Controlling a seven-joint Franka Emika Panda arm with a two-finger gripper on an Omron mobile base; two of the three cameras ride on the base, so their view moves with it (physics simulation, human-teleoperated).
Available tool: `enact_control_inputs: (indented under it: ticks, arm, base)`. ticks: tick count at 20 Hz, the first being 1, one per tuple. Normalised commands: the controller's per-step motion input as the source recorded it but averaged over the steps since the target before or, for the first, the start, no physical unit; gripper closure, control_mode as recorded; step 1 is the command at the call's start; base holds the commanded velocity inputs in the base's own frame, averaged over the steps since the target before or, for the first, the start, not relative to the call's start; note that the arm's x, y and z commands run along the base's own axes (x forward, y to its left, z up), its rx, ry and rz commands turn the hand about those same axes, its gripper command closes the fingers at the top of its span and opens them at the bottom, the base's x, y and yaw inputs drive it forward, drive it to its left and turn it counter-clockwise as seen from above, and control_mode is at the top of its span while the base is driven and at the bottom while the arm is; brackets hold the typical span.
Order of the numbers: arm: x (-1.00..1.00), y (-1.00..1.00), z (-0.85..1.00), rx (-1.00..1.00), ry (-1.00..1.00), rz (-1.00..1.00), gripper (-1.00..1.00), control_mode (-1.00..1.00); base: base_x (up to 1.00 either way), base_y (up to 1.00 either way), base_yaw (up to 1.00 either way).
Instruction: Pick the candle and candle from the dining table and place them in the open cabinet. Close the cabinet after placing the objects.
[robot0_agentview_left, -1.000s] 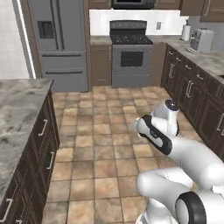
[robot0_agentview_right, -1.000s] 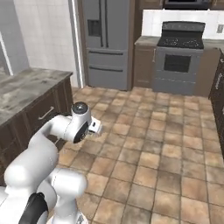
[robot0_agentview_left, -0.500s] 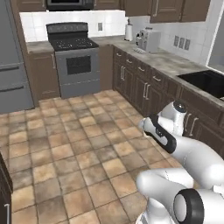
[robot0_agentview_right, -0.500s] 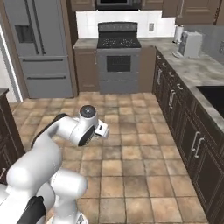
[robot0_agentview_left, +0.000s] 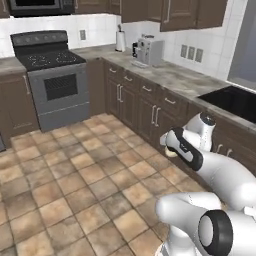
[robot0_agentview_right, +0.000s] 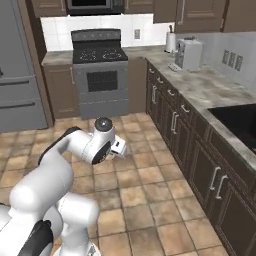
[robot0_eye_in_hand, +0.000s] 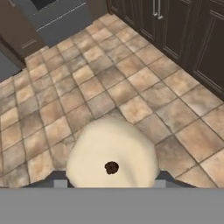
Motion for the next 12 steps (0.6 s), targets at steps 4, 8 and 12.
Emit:
enact_control_inputs:
  ticks: [4, 8, 12]
  arm:
    - [0.0, 0.0, 0.0, 0.0, 0.0, 0.0, 1.0, 1.0]
    - [0.0, 0.0, 0.0, 0.0, 0.0, 0.0, 1.0, 1.0]
    - [0.0, 0.0, 0.0, 0.0, 0.0, 0.0, 1.0, 1.0]
  base:
    - [1.0, 0.58, -0.34]
    - [1.0, 0.66, -0.33]
    - [1.0, 0.77, -0.34]
